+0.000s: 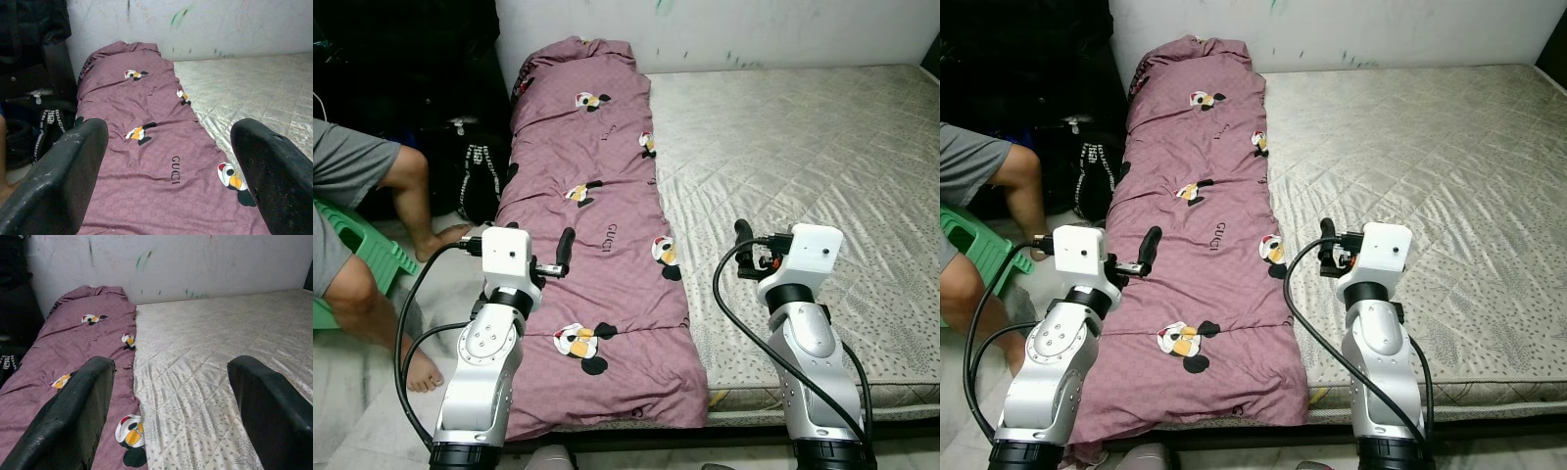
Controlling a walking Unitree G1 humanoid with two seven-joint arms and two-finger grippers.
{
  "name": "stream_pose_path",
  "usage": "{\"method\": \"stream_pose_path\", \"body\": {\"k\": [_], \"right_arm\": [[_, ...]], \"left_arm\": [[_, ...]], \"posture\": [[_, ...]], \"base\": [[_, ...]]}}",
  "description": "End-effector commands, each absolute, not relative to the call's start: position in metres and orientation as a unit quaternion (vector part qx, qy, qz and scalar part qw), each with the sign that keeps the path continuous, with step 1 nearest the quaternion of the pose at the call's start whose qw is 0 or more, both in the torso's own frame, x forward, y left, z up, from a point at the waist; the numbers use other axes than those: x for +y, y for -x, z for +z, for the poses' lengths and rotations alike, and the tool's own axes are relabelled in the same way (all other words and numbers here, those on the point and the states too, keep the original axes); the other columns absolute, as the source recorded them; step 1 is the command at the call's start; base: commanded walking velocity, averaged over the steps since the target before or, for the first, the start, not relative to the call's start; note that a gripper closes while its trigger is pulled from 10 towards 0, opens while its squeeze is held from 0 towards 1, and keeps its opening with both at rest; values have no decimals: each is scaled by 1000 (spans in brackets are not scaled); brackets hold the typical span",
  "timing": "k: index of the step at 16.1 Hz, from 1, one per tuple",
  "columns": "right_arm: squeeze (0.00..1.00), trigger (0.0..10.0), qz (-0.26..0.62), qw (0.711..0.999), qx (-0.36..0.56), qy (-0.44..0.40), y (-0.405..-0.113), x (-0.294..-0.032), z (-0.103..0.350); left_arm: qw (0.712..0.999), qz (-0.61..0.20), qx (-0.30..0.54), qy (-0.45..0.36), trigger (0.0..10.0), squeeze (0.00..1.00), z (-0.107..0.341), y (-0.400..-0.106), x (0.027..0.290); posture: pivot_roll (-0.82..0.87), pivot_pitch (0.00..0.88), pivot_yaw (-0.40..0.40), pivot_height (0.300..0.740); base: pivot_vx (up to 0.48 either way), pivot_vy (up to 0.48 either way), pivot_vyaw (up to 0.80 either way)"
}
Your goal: Clean up the room
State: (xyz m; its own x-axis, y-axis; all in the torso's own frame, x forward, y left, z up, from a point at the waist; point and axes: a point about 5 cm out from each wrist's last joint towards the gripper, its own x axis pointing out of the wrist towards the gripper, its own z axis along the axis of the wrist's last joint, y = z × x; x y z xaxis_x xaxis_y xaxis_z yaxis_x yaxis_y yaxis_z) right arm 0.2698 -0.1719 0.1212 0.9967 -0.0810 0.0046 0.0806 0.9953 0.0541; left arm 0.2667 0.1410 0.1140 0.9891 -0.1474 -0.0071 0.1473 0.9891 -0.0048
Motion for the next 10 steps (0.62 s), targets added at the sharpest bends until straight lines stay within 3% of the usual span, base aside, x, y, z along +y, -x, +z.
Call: {"method": "stream_pose_path", "body": {"k": [1, 10], "right_arm": [[0, 10000, -37, 999, -9, -26, -271, -171, 124], [0, 10000, -38, 999, -8, -24, -271, -172, 123]], "left_arm": [[997, -76, 6, 1, 10000, 0, 115, -268, 141], [997, -76, 5, 0, 10000, 0, 115, -268, 141]], "posture": [[-45, 0, 18, 740], [-47, 0, 19, 740]], "base": [[0, 0, 0], [0, 0, 0]]}}
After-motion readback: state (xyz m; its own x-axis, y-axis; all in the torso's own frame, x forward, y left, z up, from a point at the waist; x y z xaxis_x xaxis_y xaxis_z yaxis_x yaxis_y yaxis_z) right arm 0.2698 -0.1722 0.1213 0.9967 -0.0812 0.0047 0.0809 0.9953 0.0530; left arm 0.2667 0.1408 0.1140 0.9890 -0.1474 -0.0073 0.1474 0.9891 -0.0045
